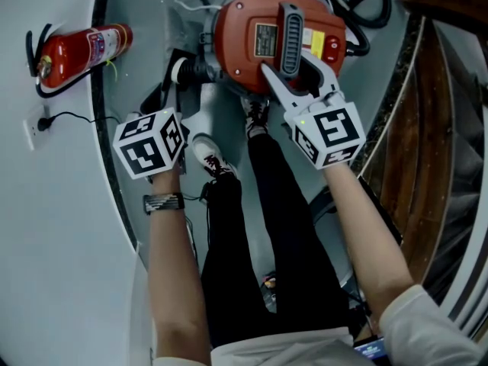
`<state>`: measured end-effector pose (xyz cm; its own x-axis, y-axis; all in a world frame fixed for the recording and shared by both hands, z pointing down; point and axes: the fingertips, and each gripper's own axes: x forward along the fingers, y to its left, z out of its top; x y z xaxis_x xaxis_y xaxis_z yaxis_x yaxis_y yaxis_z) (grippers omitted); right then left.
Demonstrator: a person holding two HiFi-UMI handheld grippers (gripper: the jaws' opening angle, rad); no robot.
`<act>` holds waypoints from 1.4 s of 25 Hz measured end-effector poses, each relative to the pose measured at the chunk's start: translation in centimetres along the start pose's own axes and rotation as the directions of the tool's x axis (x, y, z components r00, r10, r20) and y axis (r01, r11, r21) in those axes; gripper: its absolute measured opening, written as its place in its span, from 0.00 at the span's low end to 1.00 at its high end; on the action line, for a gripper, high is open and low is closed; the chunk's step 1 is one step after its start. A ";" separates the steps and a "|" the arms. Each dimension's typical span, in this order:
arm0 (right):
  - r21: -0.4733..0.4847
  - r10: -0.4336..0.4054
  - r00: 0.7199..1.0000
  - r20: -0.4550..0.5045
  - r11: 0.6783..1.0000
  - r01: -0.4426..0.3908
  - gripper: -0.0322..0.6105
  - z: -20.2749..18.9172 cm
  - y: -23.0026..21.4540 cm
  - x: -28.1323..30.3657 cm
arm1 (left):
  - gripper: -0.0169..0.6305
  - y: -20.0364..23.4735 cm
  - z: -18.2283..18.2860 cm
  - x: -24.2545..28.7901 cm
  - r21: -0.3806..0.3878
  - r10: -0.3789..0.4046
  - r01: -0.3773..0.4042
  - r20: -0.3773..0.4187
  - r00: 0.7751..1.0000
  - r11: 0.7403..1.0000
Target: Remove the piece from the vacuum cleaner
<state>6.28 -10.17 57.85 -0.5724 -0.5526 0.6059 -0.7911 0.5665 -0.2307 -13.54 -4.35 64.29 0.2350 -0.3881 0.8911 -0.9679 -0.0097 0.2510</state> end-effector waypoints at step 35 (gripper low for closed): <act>-0.012 0.004 1.000 -0.008 1.000 -0.005 0.38 0.0 0.0 0.0 | 0.11 1.0 0.1 0.6 -0.026 -0.079 0.080 0.019 0.997 0.996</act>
<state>6.25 -10.14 57.89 -0.5741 -0.5452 0.6108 -0.7858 0.5765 -0.2239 -14.34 -4.67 65.08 0.3094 -0.4031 0.8612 -0.9435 -0.0172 0.3310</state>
